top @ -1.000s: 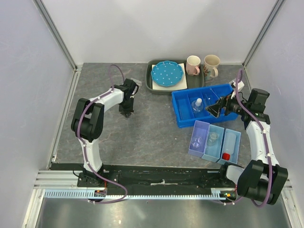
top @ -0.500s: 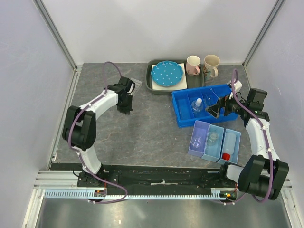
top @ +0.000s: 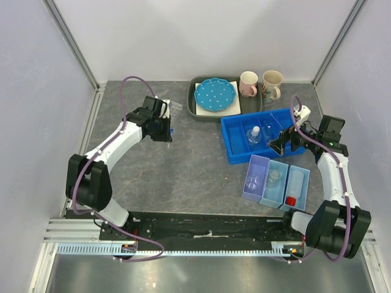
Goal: Organize the chemistry lab equipment
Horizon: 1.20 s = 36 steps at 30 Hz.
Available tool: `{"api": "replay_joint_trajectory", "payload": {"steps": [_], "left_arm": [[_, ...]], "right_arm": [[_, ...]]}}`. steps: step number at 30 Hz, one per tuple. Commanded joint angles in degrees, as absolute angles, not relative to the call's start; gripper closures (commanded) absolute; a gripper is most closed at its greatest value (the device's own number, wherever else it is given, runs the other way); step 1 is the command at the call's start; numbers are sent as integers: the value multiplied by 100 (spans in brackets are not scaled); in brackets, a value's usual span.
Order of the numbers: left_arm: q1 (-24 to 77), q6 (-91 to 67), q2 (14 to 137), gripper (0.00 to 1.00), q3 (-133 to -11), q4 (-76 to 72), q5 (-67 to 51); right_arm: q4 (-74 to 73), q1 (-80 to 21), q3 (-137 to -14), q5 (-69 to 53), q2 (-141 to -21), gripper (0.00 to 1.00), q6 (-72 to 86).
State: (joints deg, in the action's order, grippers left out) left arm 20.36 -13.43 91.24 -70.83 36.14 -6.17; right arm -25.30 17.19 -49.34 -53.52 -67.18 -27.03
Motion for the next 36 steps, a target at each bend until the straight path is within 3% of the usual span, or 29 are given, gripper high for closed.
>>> {"api": "replay_joint_trajectory", "payload": {"steps": [1,7,26,36], "left_arm": [[2039,-1222,8632,98,-6988,3253,-1221],[2074,-1248,8324,98,-6821,3129,-1371],[2267,-1239,7910,98,-6653,3015,-1538],[2320,-1160,7682,98,-6609,3006,-1380]], "right_arm": [[-2819,1881,-5132,-5651,-6434,2,-3155],[-4376,1881,-6187,-5265,-6302,2,-3612],[-5897,1881,-6477,-4448,-5687,2,-4306],[-6425,1890,-7207,-4991,-5661,2,-3999]]}}
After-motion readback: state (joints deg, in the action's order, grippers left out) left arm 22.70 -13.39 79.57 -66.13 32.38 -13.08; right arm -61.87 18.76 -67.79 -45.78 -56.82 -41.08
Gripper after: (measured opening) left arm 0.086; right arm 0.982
